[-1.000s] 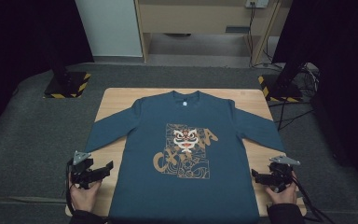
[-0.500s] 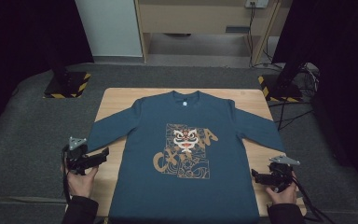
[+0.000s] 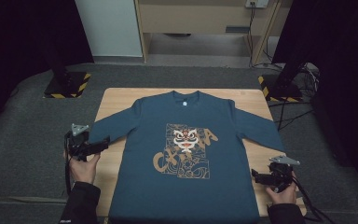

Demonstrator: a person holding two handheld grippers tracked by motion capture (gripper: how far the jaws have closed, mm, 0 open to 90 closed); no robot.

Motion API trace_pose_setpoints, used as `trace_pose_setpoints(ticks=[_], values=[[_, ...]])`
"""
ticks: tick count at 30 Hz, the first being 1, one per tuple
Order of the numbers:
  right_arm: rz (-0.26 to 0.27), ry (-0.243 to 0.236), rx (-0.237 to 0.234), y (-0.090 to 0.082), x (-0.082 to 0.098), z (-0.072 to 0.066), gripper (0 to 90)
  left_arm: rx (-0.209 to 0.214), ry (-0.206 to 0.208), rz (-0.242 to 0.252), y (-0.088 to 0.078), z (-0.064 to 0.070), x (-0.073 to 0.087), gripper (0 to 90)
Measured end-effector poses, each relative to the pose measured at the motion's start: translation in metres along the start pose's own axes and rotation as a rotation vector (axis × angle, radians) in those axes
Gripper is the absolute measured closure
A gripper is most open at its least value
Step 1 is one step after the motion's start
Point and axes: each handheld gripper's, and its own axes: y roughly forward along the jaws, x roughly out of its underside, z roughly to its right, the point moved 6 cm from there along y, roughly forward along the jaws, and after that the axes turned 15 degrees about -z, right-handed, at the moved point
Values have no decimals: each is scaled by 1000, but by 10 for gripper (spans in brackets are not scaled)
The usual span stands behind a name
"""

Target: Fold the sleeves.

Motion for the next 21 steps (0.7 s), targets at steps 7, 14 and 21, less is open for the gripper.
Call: trace_pose_setpoints(ticks=[7,14,21], values=[[0,-1,0,0,0,0,5,-3,7,16,0,3,-21,127],[0,-2,-1,0,0,0,5,-17,-8,20,5,-1,-36,123],[0,-2,0,0,0,0,5,-43,-34,-15,27,-10,-38,123]])
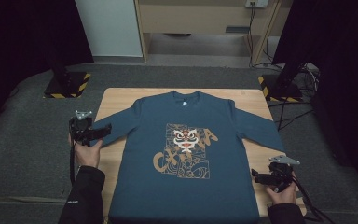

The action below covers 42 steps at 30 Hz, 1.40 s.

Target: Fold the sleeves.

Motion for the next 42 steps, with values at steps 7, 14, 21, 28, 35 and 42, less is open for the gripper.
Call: trace_pose_setpoints(ticks=[7,14,21,28,35,42], values=[[0,-1,1,0,0,0,5,4,-30,-20,23,-7,4,131],[0,-2,1,0,0,0,5,-2,-35,-40,47,-11,10,151],[0,-2,1,0,0,0,5,-11,-65,-86,71,-21,19,156],[0,-2,1,0,0,0,5,-28,-78,-124,88,-29,26,175],[0,-2,1,0,0,0,5,-58,-82,-139,97,-35,30,208],[0,-2,1,0,0,0,5,-114,-54,-114,98,-33,30,283]])
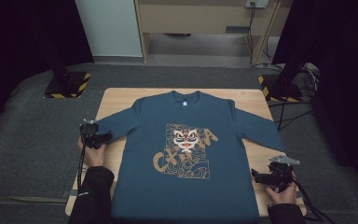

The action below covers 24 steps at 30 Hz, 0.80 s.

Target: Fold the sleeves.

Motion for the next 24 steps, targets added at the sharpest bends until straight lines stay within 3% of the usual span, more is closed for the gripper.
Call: trace_pose_setpoints(ticks=[5,12,15,16,21,24], values=[[-1,0,-1,0,0,0,5,-4,1,54,-1,4,3,498],[0,-2,-3,0,0,-1,5,0,33,59,-1,17,2,847],[0,-3,-3,0,0,-1,5,16,33,48,-2,17,1,859],[0,-3,-3,0,0,-1,5,46,24,59,-7,16,0,859],[-1,-3,-3,0,0,-1,5,148,33,171,-37,21,-7,860],[-2,-3,-4,0,0,-1,5,188,70,225,-58,31,-13,859]])
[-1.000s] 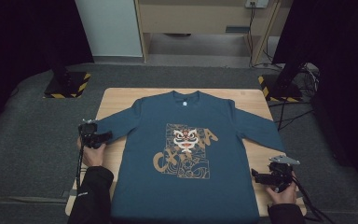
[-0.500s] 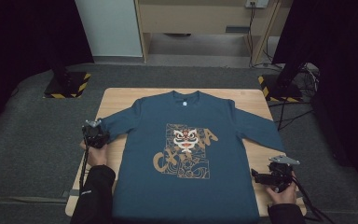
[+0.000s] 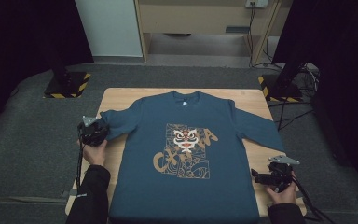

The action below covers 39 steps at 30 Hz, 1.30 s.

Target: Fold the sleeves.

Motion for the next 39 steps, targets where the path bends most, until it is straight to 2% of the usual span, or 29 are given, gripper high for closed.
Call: trace_pose_setpoints(ticks=[6,9,14,17,20,25,28,31,36,39], values=[[0,-1,0,0,0,0,5,78,94,72,-19,37,-24,859],[0,-1,0,0,0,0,5,110,152,74,-21,61,-33,859],[0,-2,0,0,0,0,5,174,243,52,-17,103,-38,859],[0,-1,0,0,0,0,5,191,292,19,-8,127,-35,858],[0,-2,0,0,0,0,5,209,329,-15,2,146,-32,856],[0,-3,-1,0,-1,0,5,243,357,-52,16,169,-27,816],[1,-4,-1,0,-1,0,5,258,353,-60,20,174,-27,695],[1,-4,-1,0,-1,0,5,247,336,-62,19,168,-28,614],[1,-4,-1,0,-1,0,5,196,276,-60,15,138,-30,519],[1,-4,-1,0,-1,0,5,138,251,-77,16,116,-27,473]])
